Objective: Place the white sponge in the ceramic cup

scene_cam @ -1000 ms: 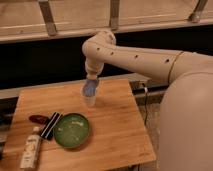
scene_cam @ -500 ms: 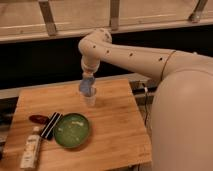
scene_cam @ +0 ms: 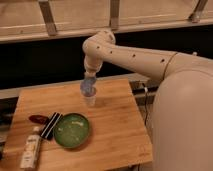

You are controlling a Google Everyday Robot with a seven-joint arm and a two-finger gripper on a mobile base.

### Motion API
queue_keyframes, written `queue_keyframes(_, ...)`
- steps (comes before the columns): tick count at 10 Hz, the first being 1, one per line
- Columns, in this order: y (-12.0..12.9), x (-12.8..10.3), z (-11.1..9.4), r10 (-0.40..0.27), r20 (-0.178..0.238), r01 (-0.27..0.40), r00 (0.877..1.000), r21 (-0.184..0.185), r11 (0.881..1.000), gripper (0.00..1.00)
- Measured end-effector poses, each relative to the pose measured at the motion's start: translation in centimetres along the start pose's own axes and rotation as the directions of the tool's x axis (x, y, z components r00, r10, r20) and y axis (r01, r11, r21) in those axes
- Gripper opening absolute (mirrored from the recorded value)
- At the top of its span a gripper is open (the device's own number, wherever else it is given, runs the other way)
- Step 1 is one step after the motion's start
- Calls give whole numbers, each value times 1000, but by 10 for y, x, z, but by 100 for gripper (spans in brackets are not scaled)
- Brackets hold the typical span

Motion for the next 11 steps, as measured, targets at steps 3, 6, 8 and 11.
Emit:
queue_keyframes(3,-5,19,1,16,10,-16,1000,8,1000,4)
queue_keyframes(6,-5,19,2,9,16,-9,1000,6,1000,15)
queue_keyframes(8,-5,18,2,8,17,-8,1000,6,1000,35)
queue_keyframes(11,-4,19,2,9,18,-9,1000,5,1000,67)
